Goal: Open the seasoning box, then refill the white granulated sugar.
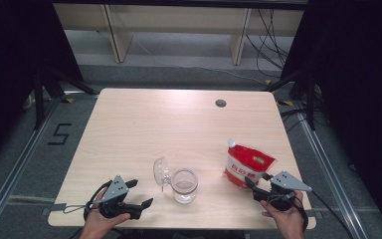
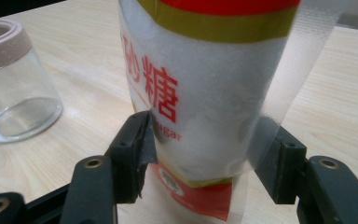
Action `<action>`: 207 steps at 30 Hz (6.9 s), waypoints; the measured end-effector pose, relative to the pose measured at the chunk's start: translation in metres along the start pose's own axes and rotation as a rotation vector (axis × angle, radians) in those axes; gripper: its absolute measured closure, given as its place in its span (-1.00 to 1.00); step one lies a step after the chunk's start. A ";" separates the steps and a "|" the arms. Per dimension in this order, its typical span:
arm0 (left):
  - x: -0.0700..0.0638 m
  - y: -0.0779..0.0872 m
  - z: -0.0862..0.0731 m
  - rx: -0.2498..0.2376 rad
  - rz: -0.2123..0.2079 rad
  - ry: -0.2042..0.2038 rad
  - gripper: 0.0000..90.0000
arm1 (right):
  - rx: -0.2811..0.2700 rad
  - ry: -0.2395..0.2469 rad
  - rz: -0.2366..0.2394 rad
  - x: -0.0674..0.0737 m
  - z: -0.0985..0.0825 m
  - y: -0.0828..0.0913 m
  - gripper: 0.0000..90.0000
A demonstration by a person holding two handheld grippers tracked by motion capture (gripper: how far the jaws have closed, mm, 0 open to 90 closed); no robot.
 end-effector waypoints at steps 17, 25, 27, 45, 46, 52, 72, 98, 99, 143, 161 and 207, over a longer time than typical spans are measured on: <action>0.001 0.001 0.002 -0.024 0.005 0.028 -0.65 | -0.073 0.059 0.085 -0.004 -0.001 -0.003 -0.34; 0.004 0.002 0.003 -0.027 0.028 0.030 -0.65 | -0.081 0.045 0.106 -0.004 0.001 -0.010 -0.56; 0.007 0.003 0.002 -0.025 0.026 0.018 -0.65 | -0.086 0.070 0.132 -0.003 0.002 -0.014 -0.65; 0.003 -0.003 0.005 -0.025 0.011 0.029 -0.65 | -0.138 0.129 0.174 -0.006 0.003 -0.031 -0.53; 0.003 -0.003 0.005 -0.024 0.009 0.024 -0.65 | -0.128 0.125 0.152 -0.008 0.002 -0.031 -0.54; 0.002 -0.003 0.005 -0.017 0.008 0.018 -0.65 | -0.139 0.131 0.166 -0.006 0.002 -0.035 -0.50; 0.001 -0.002 0.005 -0.022 0.008 0.014 -0.65 | -0.202 0.090 0.218 -0.004 0.007 -0.041 -0.41; -0.003 -0.004 0.005 -0.015 -0.012 -0.015 -0.65 | -0.184 0.108 0.222 -0.002 0.001 -0.045 -0.23; -0.004 -0.003 0.005 -0.014 -0.010 -0.013 -0.65 | -0.184 0.113 0.230 -0.002 0.002 -0.045 -0.22; -0.001 -0.002 0.003 -0.007 -0.016 -0.033 -0.65 | -0.085 0.732 -0.041 0.058 0.024 -0.016 0.03; -0.003 -0.002 0.002 -0.001 -0.017 -0.017 -0.65 | -0.024 1.186 -0.224 0.075 0.026 -0.002 0.03; -0.003 -0.005 0.001 0.009 -0.033 -0.044 -0.66 | 0.022 1.725 -0.429 0.088 0.035 -0.008 0.07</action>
Point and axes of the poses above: each handheld gripper's, and its own axes: y roughly backward along the jaws, z roughly out of its top, x roughly to its left, the point moved 7 cm from there along -y, roughly forward along the jaws, and after that the axes turned 9 degrees about -y, right-handed, at the moved point
